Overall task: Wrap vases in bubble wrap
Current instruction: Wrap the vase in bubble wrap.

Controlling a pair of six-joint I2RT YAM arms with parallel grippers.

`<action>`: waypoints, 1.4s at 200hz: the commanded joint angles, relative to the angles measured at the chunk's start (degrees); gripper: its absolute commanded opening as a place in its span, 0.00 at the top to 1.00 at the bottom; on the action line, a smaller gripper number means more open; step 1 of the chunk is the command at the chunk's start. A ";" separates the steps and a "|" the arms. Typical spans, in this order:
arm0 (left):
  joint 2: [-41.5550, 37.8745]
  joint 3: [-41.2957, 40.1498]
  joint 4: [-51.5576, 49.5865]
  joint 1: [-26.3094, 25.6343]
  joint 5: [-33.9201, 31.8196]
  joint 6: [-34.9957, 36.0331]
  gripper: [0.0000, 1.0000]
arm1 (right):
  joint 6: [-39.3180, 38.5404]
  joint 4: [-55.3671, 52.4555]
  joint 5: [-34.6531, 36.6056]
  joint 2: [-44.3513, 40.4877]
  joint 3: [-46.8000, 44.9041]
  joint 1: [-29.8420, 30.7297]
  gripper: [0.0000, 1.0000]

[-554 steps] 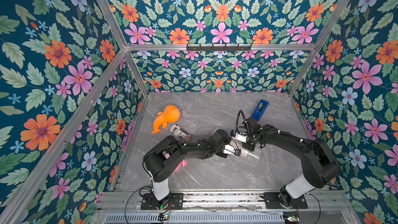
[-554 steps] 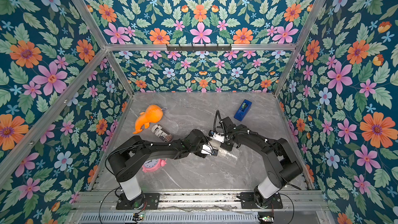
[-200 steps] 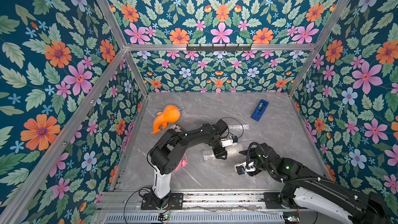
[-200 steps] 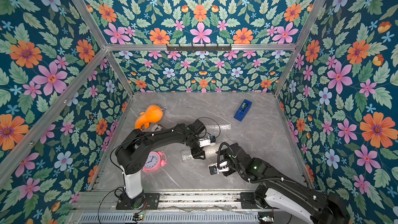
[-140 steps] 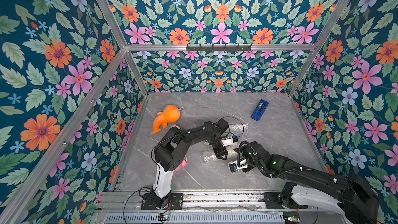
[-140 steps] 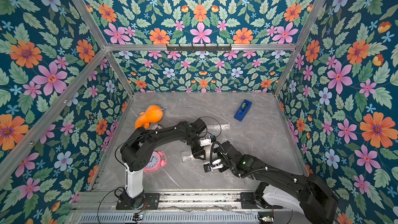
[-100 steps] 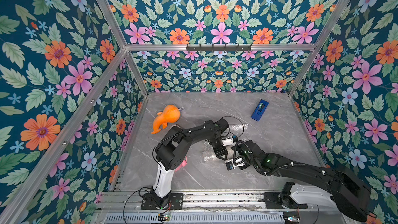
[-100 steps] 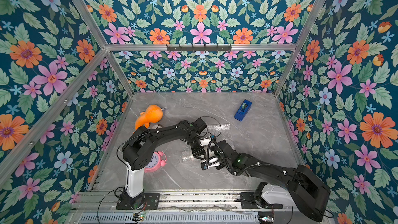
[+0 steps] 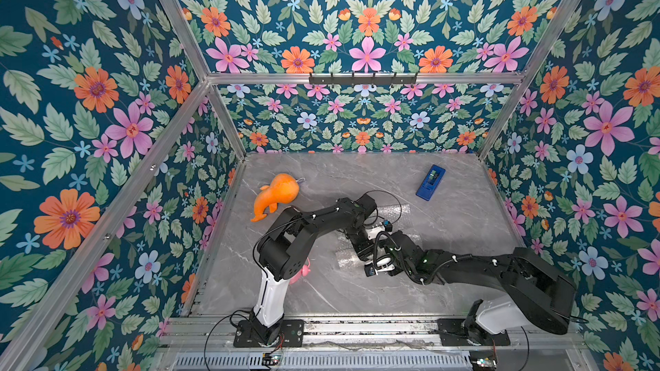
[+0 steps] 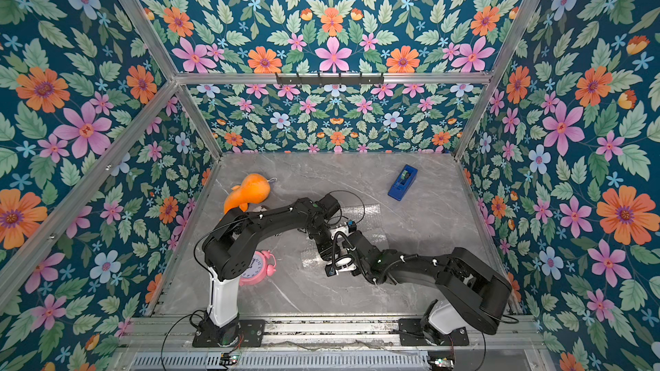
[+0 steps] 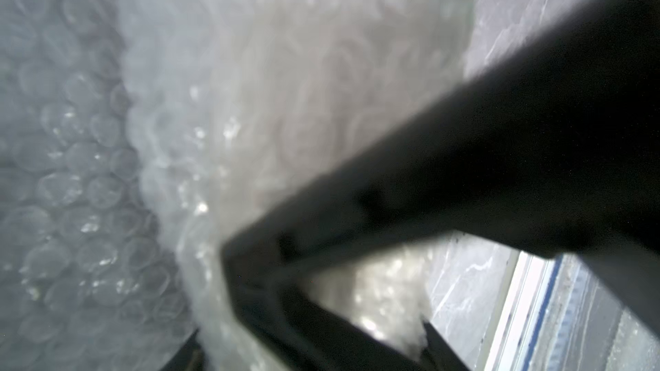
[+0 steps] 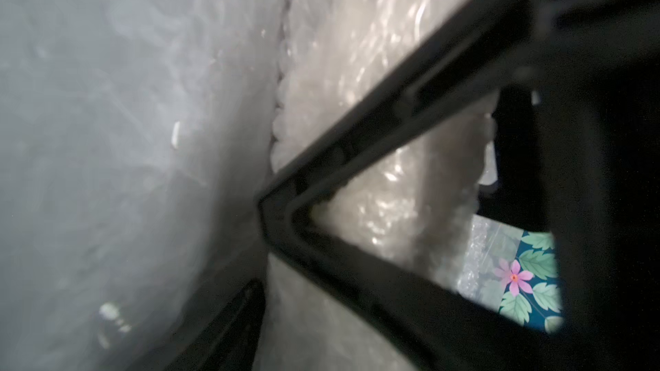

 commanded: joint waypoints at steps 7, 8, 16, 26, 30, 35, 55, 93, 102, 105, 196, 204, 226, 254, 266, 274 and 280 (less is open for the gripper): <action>0.85 -1.48 -10.28 -0.54 -5.13 4.36 0.40 | 2.68 -2.01 7.58 3.11 1.04 -0.38 0.32; 0.79 -1.53 -10.25 -0.50 -5.06 4.38 0.40 | 2.80 -2.10 7.72 3.21 1.13 -0.41 0.32; 0.37 -1.65 -10.16 -0.38 -4.57 4.76 0.39 | 3.41 -2.52 8.95 4.23 1.47 -0.42 0.35; -0.17 -1.76 -9.78 -0.22 -5.06 4.72 0.36 | 3.23 -2.27 9.81 4.95 1.19 -0.43 0.38; -0.37 -1.75 -9.49 -0.21 -5.36 4.66 0.35 | 3.21 -2.28 9.88 4.98 1.00 -0.42 0.39; -0.63 -1.77 -9.22 -0.05 -6.02 4.33 0.35 | 3.33 -2.44 9.82 4.84 0.89 -0.43 0.40; -2.33 -1.73 -7.88 0.86 -6.52 3.48 0.27 | 5.08 -5.26 9.18 3.48 0.84 -0.43 0.44; -7.75 -2.27 -2.68 1.41 -8.32 2.28 0.01 | 9.04 -12.51 7.30 2.52 1.39 -0.43 0.46; -9.34 -2.53 -1.27 1.48 -9.12 1.50 0.00 | 10.15 -13.40 7.31 2.61 1.48 -0.43 0.46; -9.77 -2.61 -0.95 1.50 -9.30 1.26 0.01 | 10.60 -13.70 7.31 2.61 1.50 -0.43 0.46; -35.08 -18.97 28.36 6.84 -35.50 -1.42 0.01 | 23.55 -28.13 -4.18 2.26 7.88 -4.77 0.47; -38.44 -21.33 30.91 6.84 -35.40 -0.61 0.02 | 24.17 -30.43 -6.16 2.33 9.21 -5.90 0.47; -47.26 -28.89 37.06 6.55 -30.27 4.17 0.10 | 24.18 -36.93 -12.77 2.87 12.64 -8.98 0.48; -54.86 -37.59 42.59 3.38 -29.32 11.84 0.14 | 24.21 -43.96 -22.04 4.94 18.08 -13.03 0.49; -56.77 -39.64 42.77 1.35 -28.77 13.62 0.14 | 23.47 -47.03 -25.02 6.50 20.18 -14.14 0.49; -57.83 -41.12 43.31 -0.13 -28.46 14.51 0.13 | 22.56 -48.35 -25.94 7.51 21.28 -14.61 0.52; -58.42 -42.34 43.54 -1.38 -27.95 15.55 0.12 | 22.06 -49.24 -26.35 8.32 21.89 -14.83 0.52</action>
